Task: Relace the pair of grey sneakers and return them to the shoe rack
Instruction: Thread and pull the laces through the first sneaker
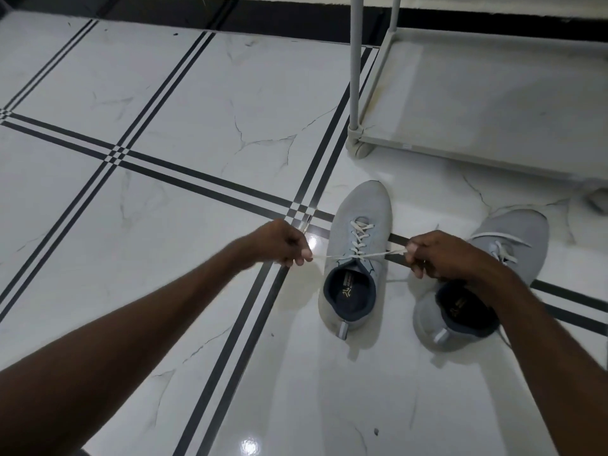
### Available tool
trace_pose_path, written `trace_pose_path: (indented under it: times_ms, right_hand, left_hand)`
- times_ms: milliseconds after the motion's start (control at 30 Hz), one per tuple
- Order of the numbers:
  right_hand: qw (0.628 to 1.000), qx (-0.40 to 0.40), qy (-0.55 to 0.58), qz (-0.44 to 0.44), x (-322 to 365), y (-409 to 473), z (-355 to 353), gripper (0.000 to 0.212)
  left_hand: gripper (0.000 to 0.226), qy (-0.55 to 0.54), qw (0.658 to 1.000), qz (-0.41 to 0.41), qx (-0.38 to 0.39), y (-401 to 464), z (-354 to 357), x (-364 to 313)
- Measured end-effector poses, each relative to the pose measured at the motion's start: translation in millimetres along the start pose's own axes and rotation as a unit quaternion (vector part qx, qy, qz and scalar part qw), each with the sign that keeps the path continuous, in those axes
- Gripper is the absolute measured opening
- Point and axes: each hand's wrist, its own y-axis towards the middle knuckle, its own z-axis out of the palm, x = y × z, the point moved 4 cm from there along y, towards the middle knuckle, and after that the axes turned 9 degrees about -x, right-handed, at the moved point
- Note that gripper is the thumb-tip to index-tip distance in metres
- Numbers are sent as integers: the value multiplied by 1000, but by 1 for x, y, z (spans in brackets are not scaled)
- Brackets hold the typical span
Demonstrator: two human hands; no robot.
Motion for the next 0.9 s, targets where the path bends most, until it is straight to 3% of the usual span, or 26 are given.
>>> trace_pose_path:
  times_ms: [233, 367, 467, 667, 767, 900]
  right_hand:
    - [976, 84, 200, -23, 37, -19, -14, 19]
    - [952, 90, 287, -62, 42, -19, -2, 15]
    - [930, 81, 350, -71, 43, -16, 19, 17]
    - [939, -67, 315, -122, 51, -13, 38, 16]
    - [956, -85, 248, -135, 60, -15, 41, 21]
    - [969, -110, 164, -147, 67, -15, 39, 33]
  left_hand:
    - [17, -242, 962, -20, 124, -11, -24, -34]
    - [8, -365, 922, -22, 126, -2, -7, -49]
    - [6, -402, 911, -35, 81, 8, 13, -55]
    - [34, -372, 924, -74, -47, 19, 34, -47]
    - [23, -366, 926, -88, -28, 25, 41, -45]
    - [32, -410, 908, -78, 50, 29, 48, -49]
